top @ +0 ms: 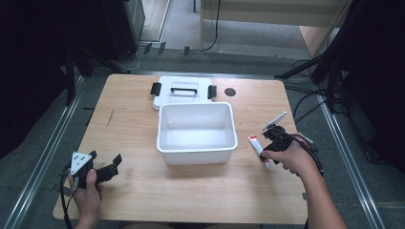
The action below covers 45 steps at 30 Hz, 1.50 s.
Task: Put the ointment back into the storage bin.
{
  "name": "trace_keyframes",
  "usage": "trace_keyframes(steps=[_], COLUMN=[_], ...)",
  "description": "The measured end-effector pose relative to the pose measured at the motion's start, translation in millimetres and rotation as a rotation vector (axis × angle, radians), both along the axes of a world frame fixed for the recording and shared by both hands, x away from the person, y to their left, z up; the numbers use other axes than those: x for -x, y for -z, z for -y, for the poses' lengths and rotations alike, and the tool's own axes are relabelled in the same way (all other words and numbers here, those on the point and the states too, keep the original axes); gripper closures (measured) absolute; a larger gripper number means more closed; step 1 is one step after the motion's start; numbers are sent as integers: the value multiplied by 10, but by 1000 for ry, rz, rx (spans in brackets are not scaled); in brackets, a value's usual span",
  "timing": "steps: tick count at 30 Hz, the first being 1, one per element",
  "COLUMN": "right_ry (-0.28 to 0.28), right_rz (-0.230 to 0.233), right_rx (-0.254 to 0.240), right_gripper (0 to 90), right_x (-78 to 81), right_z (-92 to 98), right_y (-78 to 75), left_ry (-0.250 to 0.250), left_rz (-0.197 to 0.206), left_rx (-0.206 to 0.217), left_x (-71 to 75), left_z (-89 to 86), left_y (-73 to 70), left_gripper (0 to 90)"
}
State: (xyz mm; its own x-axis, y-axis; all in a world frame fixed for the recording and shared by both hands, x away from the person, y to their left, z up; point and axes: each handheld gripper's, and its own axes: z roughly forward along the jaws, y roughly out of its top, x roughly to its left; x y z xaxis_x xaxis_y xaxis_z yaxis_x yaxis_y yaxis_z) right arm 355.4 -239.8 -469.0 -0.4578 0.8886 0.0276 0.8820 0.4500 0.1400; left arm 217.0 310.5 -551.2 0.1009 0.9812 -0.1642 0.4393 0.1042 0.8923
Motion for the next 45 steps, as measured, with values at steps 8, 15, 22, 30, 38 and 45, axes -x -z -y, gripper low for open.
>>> trace_keyframes(steps=[8,15,22,30,38,45], right_ry=[40,74,83,82,69,96], right_rz=[-91,-124,-144,-153,-134,-98], right_rx=[21,57,69,58,65,14], right_gripper=[566,585,605,678,726,728], right_x=[-168,-229,-272,-287,-279,-271], right_z=[-68,-88,-87,-121,-143,-94], right_y=[78,180,280,336,334,240], left_ry=[-1,-2,-2,1,2,3], left_rz=[3,0,-1,-1,-2,-2], left_rx=[3,2,2,4,6,5], left_x=[2,-1,-1,-3,-4,-5], left_z=[-3,-1,-1,-4,-7,-7], left_y=[1,1,1,2,2,2], left_gripper=[38,38,38,39,39,39])
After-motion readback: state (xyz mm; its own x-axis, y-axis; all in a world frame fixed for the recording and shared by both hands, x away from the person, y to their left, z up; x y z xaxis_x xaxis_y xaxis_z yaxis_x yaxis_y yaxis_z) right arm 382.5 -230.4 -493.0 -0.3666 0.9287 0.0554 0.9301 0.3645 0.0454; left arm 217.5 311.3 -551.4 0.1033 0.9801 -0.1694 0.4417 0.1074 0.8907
